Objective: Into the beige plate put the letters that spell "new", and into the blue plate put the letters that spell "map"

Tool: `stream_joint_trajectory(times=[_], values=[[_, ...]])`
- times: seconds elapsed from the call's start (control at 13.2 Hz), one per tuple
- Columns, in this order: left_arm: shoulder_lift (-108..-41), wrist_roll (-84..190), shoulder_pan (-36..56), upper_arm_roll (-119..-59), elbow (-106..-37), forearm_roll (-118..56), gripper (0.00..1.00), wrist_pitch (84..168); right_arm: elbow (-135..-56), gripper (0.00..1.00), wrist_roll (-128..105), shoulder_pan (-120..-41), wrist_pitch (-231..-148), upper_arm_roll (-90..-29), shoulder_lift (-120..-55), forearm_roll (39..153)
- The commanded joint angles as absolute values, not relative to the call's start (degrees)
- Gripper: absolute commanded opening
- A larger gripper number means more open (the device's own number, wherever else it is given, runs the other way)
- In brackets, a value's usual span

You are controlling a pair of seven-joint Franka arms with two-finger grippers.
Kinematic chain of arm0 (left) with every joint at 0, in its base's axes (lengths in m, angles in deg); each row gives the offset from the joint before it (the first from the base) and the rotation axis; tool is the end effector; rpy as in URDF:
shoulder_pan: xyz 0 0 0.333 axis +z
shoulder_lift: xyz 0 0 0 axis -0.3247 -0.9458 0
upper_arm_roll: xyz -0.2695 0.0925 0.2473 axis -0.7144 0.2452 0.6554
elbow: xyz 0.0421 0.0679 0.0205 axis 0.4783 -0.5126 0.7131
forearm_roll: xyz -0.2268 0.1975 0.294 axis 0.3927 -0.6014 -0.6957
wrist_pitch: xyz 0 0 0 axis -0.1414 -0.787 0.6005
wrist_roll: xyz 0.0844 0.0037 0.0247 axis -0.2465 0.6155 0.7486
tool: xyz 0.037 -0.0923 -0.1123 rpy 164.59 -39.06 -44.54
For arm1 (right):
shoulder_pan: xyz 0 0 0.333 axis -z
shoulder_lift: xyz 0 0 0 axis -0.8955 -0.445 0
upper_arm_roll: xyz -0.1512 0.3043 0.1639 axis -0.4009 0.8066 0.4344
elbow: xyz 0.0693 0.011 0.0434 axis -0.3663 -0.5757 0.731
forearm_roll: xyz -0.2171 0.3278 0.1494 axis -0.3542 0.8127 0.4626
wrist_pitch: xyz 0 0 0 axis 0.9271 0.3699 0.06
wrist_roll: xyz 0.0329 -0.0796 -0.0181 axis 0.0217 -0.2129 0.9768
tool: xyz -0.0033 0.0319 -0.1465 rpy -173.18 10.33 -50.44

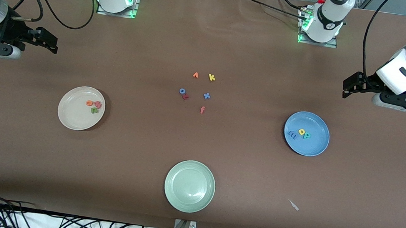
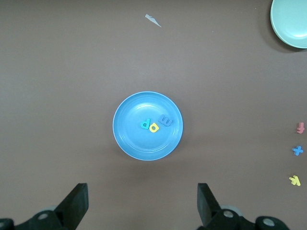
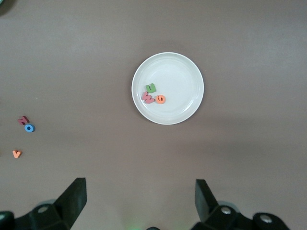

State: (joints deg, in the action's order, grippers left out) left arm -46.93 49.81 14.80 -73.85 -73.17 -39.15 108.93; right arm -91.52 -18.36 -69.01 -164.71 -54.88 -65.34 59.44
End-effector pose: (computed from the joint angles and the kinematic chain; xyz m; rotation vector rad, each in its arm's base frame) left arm 0.5745 -0.0757 0.5822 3.1223 -0.1101 0.0265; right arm 0.5800 0.0488 0.5919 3.1319 0.0895 -0.1452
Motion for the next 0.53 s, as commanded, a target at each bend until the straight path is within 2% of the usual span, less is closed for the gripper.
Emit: stream_joint_trajectory(times=[0.0, 0.46], values=[[-46.7, 48.9, 14.6, -73.4, -72.6, -38.2, 1.0, 108.2, -91.9, 1.0, -18.3, -68.7, -165.0, -54.7, -65.0, 59.2], [-46.7, 48.9, 14.8, -73.3, -72.6, -38.2, 1.0, 107.9, -91.9, 1.0, -18.3, -68.7, -165.0, -54.7, -65.0, 59.2]])
